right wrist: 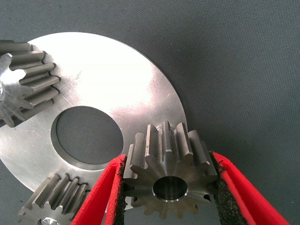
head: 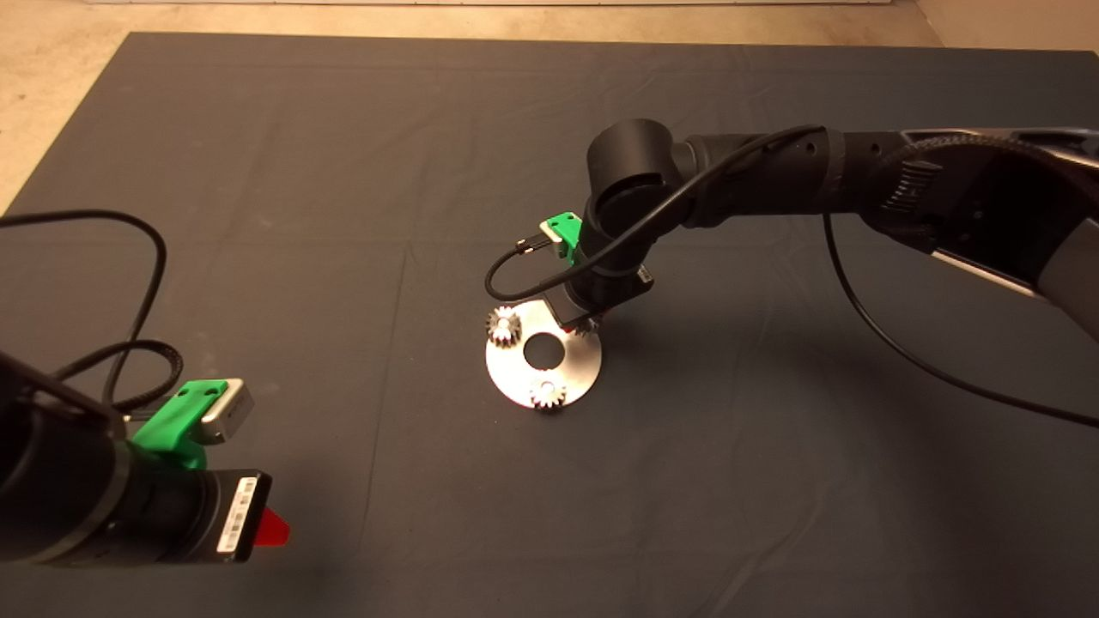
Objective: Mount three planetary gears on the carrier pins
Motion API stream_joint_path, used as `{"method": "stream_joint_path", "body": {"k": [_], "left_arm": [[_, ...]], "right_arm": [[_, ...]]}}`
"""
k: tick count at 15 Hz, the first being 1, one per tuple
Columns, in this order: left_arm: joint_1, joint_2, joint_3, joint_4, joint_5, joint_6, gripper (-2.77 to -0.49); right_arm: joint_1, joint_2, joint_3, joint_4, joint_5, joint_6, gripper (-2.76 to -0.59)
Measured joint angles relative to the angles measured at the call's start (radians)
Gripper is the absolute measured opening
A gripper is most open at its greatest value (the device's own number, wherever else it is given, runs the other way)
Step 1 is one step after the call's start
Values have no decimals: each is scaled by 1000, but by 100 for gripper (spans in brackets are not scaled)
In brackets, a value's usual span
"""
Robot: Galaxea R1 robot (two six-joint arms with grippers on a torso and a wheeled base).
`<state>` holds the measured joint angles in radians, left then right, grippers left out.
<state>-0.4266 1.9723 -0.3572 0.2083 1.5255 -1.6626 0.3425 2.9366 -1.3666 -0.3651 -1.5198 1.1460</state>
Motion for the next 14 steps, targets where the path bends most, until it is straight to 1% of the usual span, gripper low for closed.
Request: {"method": "stream_joint_path", "body": {"k": [8, 14], "left_arm": [[0, 0, 0, 0, 0, 0, -179], [3, 0, 0, 0, 0, 0, -179]], "right_arm": [[-2, 0, -4, 1, 1, 0, -226], [-1, 0, -4, 1, 1, 0, -218]]}}
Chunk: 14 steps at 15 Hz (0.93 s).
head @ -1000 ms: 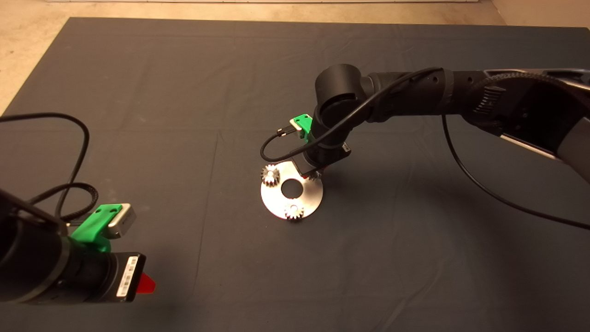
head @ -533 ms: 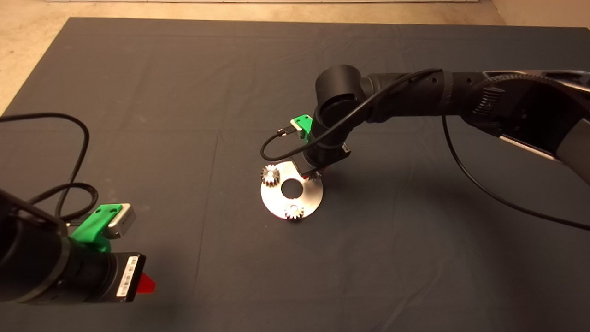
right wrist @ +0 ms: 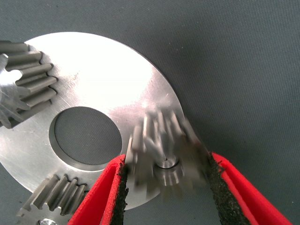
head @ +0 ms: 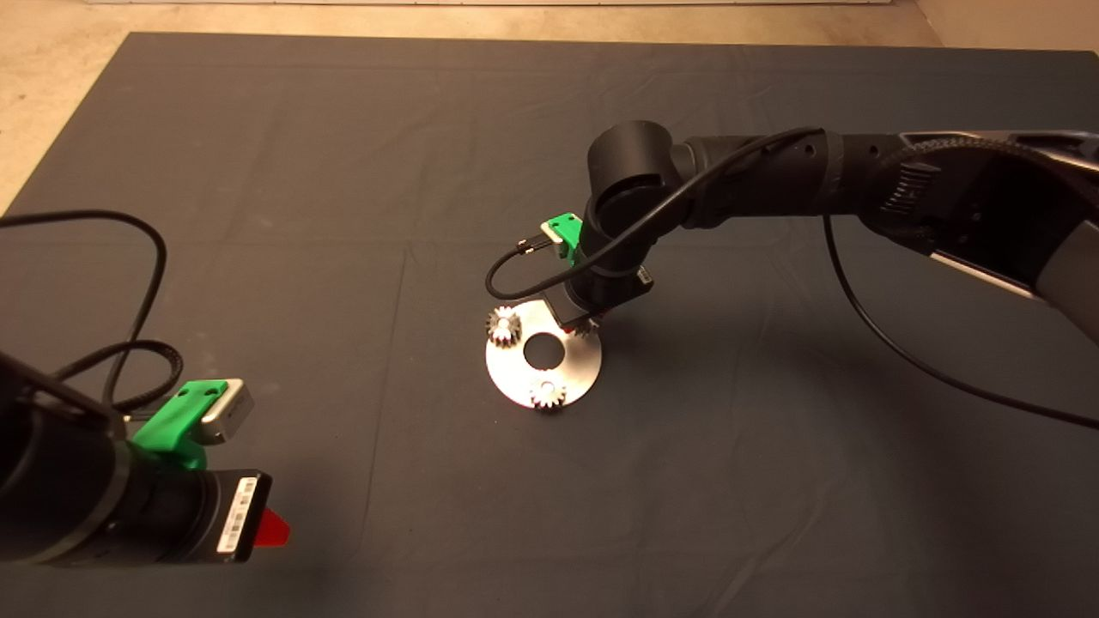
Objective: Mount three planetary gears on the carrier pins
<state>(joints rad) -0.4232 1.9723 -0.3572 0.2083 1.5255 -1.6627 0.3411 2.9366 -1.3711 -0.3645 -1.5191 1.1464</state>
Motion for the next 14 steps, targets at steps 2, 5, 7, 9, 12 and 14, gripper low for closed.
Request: {"method": "stream_joint_path", "body": {"k": [2, 5, 7, 9, 12, 14], "left_arm": [[2, 0, 0, 0, 0, 0, -179], [2, 0, 0, -1, 0, 0, -179], [3, 0, 0, -1, 0, 0, -179], [5, 1, 0, -1, 0, 0, -179], [5, 3, 0, -1, 0, 0, -179], [5, 7, 0, -1, 0, 0, -166]], "right_arm": [[0, 0, 0, 0, -3, 0, -212], [0, 0, 0, 0, -4, 0, -207], [5, -5, 14, 0, -6, 2, -191], [33, -26, 73, 5, -7, 8, -191], [95, -80, 196, 37, -5, 60, -178], [99, -171, 337, 50, -4, 119, -161]]}}
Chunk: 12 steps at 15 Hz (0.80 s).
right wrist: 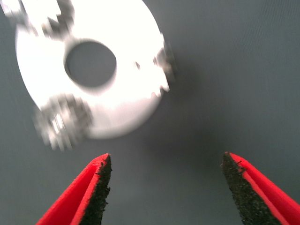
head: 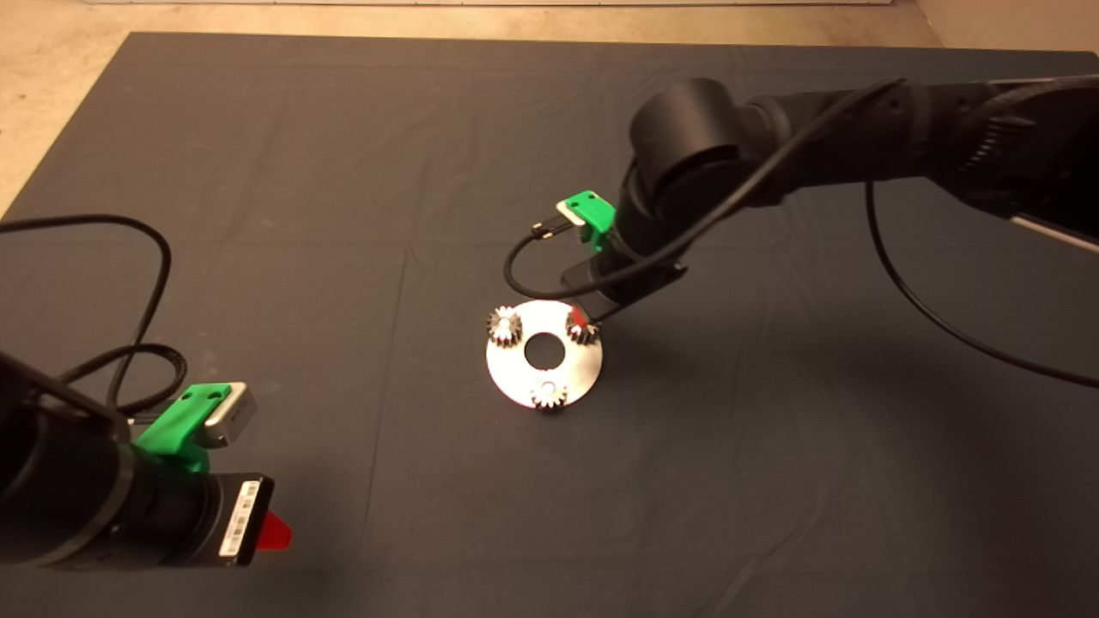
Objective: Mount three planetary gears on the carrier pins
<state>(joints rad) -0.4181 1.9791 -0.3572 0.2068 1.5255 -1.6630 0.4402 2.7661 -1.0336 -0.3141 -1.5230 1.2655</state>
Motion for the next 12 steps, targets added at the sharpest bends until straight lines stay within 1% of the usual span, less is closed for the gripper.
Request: {"method": "stream_joint_path", "body": {"k": [1, 2, 3, 4, 5, 6, 7, 8, 9, 10, 11, 12], "left_arm": [[0, 8, 0, -1, 1, 1, -166], [0, 23, 0, -1, 0, 2, -166], [2, 41, 0, 0, 0, 3, -157], [5, 58, 0, -1, 0, 2, -151], [5, 70, 0, 0, 0, 2, -151], [5, 78, 0, -1, 0, 2, -140], [5, 78, 0, -1, 1, 1, -136], [5, 80, 0, -1, 0, 1, -136], [5, 86, 0, -1, 1, 0, -130], [5, 95, 2, -1, 0, 0, -123], [5, 105, 3, -1, -1, 0, -122], [5, 110, 5, -1, 0, -1, -115]], "right_arm": [[0, -65, 87, 11, 0, 39, -160], [1, -138, 171, 18, -5, 86, -160], [2, -206, 252, 20, -8, 135, -157], [3, -274, 337, 20, -12, 184, -149], [4, -338, 421, 22, -11, 229, -147], [4, -405, 501, 29, -8, 271, -137], [4, -476, 560, 37, -8, 310, -134], [7, -530, 592, 40, -11, 334, -134], [12, -566, 609, 42, -16, 356, -123], [15, -578, 617, 43, -19, 369, -118], [15, -578, 625, 44, -17, 384, -118], [15, -578, 632, 47, -11, 399, -109]]}}
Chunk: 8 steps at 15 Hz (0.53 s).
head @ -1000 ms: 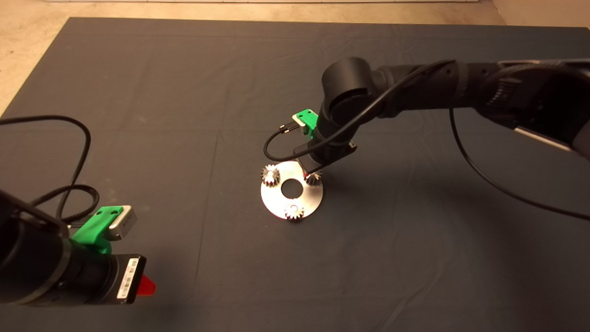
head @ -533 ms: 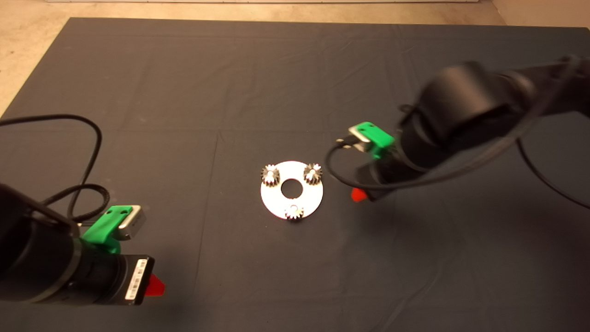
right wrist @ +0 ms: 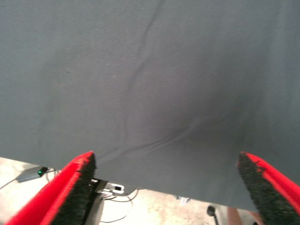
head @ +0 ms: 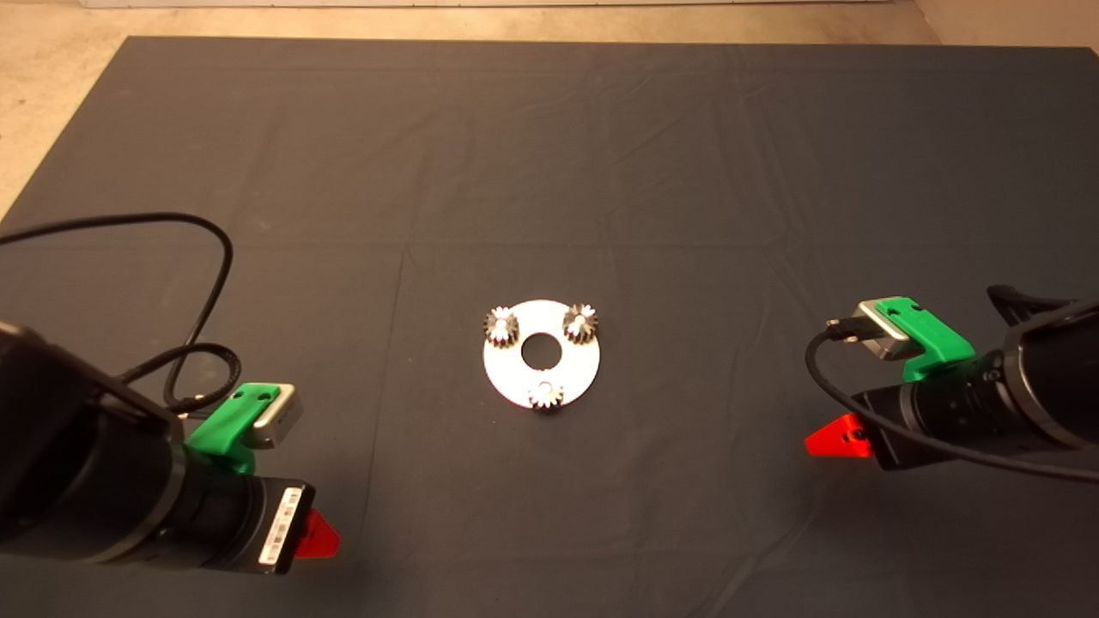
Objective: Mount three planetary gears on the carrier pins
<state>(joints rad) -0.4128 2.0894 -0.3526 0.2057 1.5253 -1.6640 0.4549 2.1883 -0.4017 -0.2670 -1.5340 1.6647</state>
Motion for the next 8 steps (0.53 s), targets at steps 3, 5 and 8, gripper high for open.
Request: {"method": "stream_joint_path", "body": {"k": [3, 5, 8], "left_arm": [[3, 16, 1, 0, 1, -26, -102], [3, 35, 1, 0, 0, -49, -93], [3, 59, 1, -1, 1, -83, -78]], "right_arm": [[3, -9, 11, 18, 3, 33, -97], [3, -18, 16, 35, -1, 59, -89], [3, -16, 20, 48, 1, 73, -75]]}}
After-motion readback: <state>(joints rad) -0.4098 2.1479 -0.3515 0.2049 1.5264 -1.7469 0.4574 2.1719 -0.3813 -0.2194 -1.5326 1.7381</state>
